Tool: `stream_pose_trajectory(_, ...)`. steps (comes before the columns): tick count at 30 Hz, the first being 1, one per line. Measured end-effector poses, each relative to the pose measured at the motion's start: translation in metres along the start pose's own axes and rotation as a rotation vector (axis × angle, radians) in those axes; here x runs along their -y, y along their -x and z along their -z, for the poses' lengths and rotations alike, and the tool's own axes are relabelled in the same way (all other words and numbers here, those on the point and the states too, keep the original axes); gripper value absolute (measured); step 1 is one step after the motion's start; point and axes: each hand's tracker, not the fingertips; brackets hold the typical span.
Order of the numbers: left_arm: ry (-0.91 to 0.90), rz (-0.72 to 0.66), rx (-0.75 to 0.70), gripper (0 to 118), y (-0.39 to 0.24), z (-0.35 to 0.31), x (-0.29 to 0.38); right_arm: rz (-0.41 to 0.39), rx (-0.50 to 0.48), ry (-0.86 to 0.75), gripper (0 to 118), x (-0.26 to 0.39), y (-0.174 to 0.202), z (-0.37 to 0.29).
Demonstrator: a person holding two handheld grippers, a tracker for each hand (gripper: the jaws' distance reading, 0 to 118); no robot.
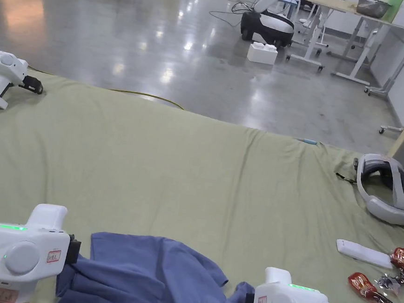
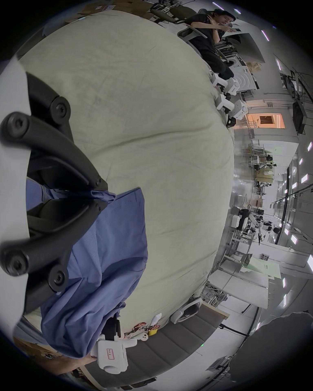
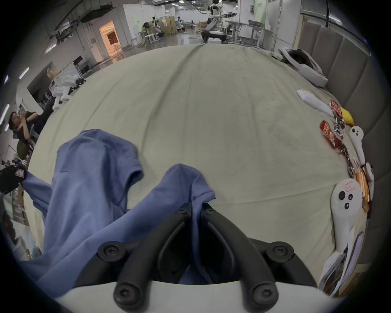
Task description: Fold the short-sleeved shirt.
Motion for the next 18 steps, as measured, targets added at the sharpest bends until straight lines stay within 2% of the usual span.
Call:
stream_pose_trajectory(3,-0.016,0.007,0.006,9,-0.001,-0.005,-0.001,-0.031,0.017,-0.112,7,0.003,0.001,-0.017)
stream_pose_trajectory(7,-0.064,0.02,0.007,9,-0.002,-0.02,-0.009,0.022,-0.017,-0.27,6,0.0,-0.005,-0.066)
stream_pose_trajectory(10,-0.102,0.025,0.013,9,0.001,-0.038,-0.02,0.004,-0.011,-0.36,6,-0.008,-0.01,-0.107)
stream_pose_trajectory(18,-0.253,0.024,-0.013,9,0.024,-0.109,-0.062,-0.014,0.054,-0.569,6,-0.033,-0.03,-0.206)
